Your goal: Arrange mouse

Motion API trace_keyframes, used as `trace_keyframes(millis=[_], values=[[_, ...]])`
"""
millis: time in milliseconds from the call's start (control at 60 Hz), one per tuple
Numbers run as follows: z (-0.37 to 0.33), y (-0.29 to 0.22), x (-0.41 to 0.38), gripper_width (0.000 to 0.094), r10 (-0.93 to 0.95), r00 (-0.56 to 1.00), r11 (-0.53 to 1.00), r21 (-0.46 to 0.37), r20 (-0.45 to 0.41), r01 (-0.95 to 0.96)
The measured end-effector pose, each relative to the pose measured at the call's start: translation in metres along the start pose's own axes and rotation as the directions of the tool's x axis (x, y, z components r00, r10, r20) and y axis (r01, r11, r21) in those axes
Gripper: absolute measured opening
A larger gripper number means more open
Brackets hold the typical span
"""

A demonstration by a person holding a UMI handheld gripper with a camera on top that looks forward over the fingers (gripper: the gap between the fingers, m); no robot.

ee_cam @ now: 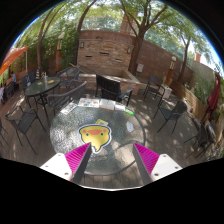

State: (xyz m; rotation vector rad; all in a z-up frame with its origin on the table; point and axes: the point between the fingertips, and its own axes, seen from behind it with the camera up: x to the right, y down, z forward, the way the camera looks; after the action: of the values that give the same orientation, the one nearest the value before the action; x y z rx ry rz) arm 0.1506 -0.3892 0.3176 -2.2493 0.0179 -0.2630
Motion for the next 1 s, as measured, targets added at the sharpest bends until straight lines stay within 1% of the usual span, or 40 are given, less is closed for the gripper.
trace_keyframes(millis=[250, 350, 450, 467, 583, 617, 667, 800, 900, 1000], values=[[0.031, 0.03, 0.025, 0.0855, 0.018, 1.0, 0.998, -0.06, 0.002, -0.018], [0.059, 0.051, 0.045, 0.0851, 0.033, 0.999, 0.995, -0.093, -0.007, -0.034], [0.108, 0.072, 0.072, 0.0852, 0.044, 0.999, 0.993, -0.105, -0.022, -0.046], [0.114, 0.068, 0.075, 0.0854, 0.044, 0.999, 0.993, -0.109, -0.024, -0.047], [0.189, 0.083, 0.107, 0.0848, 0.046, 0.999, 0.995, -0.084, -0.023, -0.048], [0.22, 0.078, 0.118, 0.0856, 0.046, 0.999, 0.996, -0.08, -0.018, -0.047], [0.259, 0.074, 0.128, 0.0851, 0.05, 0.999, 0.997, -0.05, -0.003, -0.05], [0.36, 0.06, 0.15, 0.0847, 0.061, 0.998, 0.998, -0.025, 0.023, -0.06], [0.428, 0.05, 0.154, 0.0845, 0.093, 0.994, 0.995, -0.031, 0.053, -0.092], [0.481, 0.044, 0.155, 0.0837, 0.114, 0.991, 0.993, -0.035, 0.069, -0.112]])
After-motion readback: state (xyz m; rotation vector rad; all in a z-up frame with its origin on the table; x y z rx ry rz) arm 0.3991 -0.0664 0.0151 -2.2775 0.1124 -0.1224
